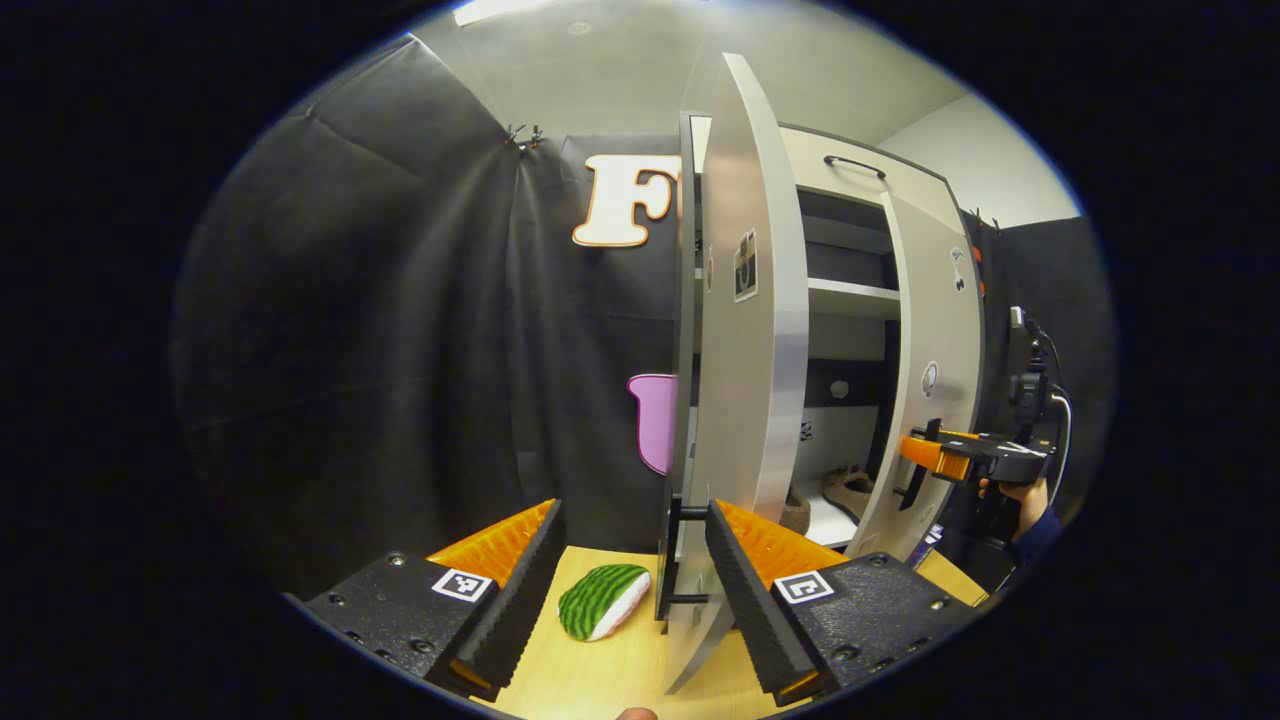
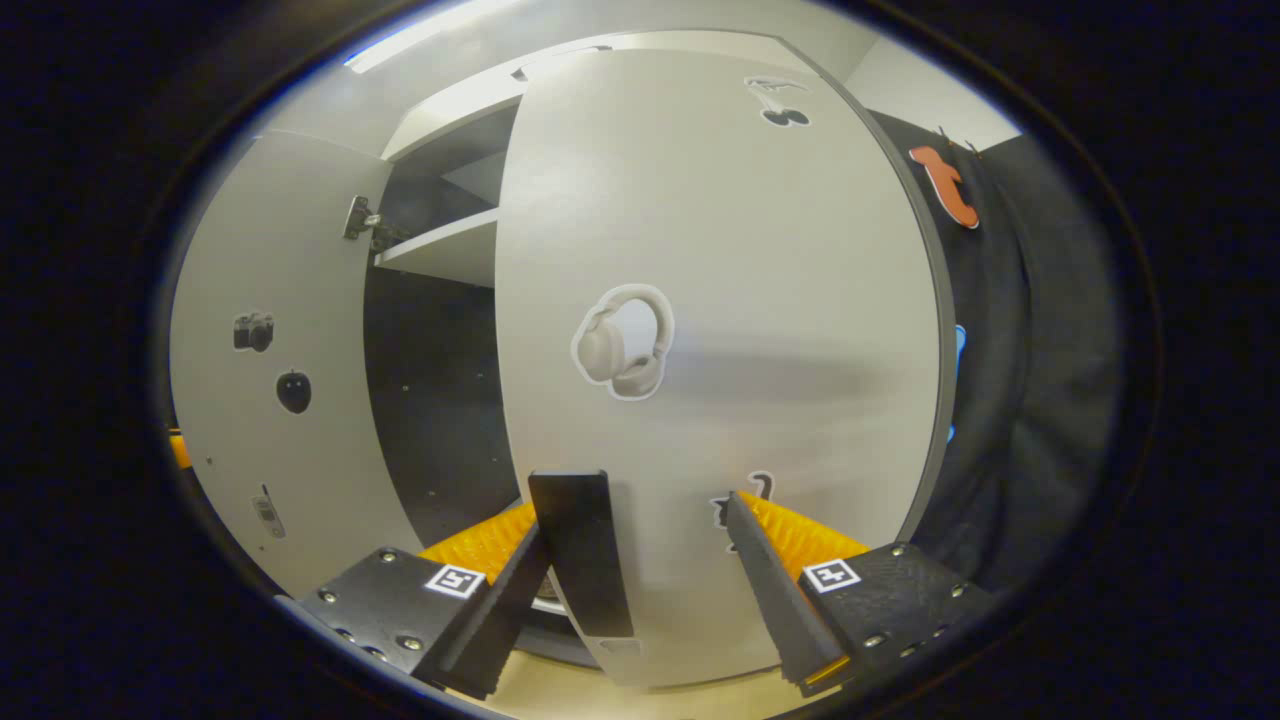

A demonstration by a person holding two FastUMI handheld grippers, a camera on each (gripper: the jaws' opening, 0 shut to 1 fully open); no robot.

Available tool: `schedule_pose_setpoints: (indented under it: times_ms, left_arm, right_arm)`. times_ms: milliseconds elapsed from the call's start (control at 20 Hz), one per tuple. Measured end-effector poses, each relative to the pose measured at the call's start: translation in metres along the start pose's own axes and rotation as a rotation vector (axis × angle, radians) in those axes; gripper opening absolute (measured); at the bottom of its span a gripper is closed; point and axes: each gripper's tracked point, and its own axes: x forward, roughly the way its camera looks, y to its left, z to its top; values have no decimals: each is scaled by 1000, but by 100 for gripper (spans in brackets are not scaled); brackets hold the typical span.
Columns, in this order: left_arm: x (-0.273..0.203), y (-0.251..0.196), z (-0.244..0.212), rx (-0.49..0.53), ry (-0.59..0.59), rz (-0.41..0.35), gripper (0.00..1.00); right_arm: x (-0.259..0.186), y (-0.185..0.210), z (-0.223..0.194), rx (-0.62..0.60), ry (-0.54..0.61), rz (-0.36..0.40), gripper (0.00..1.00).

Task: Grab one shoe with the right hand and put it into the shoe cabinet, grab the other shoe with the left hand and put it into the shoe cabinet; then close the right door with the right hand and the left door with the left hand.

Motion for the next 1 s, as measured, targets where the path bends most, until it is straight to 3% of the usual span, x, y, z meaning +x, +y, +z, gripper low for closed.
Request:
schedule_pose_setpoints:
  times_ms: [50,100,200,250,300,350,500,650,700,750,800,850,1000]
  left_arm:
    - [0,-3,0,-9,0,-12,81]
    - [2,-7,0,-21,-1,-22,87]
    - [3,-16,0,-33,-2,-50,86]
    - [3,-20,-2,-35,1,-64,92]
    - [4,-26,-2,-31,1,-78,81]
    - [5,-33,-3,-26,0,-92,86]
    - [10,-53,-3,-14,-3,-136,81]
    - [16,-72,-4,-18,-5,-181,86]
    - [19,-79,-4,-19,-5,-196,81]
    - [20,-85,-5,-18,-6,-210,82]
    - [22,-89,-4,-15,-10,-216,92]
    - [23,-91,-6,-5,-14,-210,86]
    - [28,-94,-4,1,-23,-217,86]
  right_arm:
    - [-1,0,0,-4,-1,-2,100]
    - [-2,0,0,-7,-3,-1,98]
    - [-4,-1,4,-10,-11,6,100]
    - [-5,-1,6,-12,-14,9,100]
    - [-6,-1,7,-13,-16,12,100]
    - [-7,-2,10,-15,-20,14,100]
    - [-11,-4,14,-22,-36,15,100]
    - [-26,-15,18,-44,-59,-13,100]
    - [-31,-19,19,-44,-61,-21,100]
    - [-35,-23,20,-42,-63,-28,100]
    - [-39,-29,21,-40,-65,-37,98]
    - [-43,-34,22,-39,-68,-49,98]
    - [-56,-52,23,-34,-72,-86,97]
